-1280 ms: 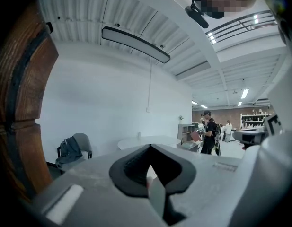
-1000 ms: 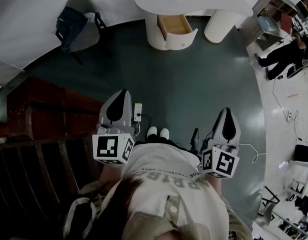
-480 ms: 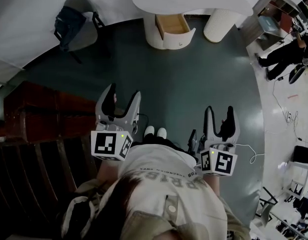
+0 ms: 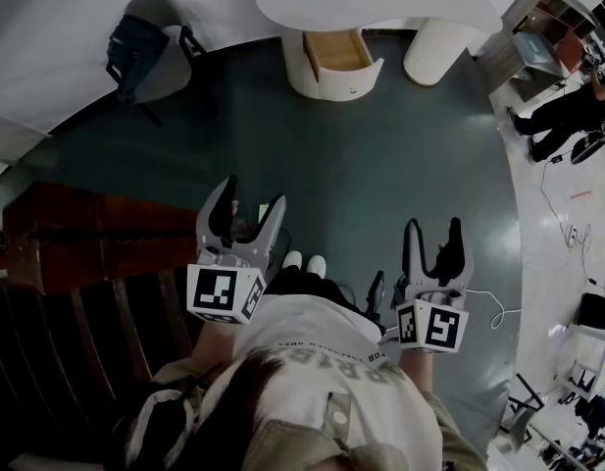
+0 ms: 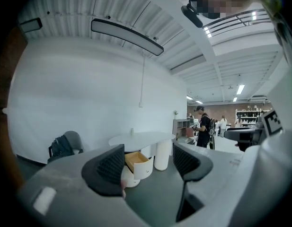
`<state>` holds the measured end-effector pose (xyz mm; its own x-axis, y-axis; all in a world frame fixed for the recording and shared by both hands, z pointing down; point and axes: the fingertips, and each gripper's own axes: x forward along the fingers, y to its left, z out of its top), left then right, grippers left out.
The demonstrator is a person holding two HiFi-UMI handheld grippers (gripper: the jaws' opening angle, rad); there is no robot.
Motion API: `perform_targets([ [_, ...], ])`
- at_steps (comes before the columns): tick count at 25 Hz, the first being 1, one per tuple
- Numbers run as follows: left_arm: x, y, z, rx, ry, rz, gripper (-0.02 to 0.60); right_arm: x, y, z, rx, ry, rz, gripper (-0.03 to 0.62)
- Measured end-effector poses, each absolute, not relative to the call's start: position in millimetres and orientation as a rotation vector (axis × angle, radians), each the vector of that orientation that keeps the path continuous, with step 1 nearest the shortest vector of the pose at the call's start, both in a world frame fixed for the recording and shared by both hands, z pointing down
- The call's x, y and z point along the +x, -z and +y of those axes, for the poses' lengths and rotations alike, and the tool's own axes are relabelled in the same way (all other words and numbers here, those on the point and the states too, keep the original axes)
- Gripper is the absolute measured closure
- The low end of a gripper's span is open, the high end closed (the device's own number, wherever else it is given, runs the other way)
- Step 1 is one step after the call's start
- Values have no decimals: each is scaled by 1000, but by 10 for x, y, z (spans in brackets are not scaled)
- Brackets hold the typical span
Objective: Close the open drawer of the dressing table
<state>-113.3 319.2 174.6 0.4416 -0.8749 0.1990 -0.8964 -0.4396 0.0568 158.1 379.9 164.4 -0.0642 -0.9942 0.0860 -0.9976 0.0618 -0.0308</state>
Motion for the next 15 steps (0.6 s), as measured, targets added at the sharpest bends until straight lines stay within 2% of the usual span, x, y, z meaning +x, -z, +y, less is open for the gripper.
perform_targets([
  [15,-1118,-1913,2552,2536,-230,-1549,237,1644,-1893,3224,2113,-196,-2252,281],
])
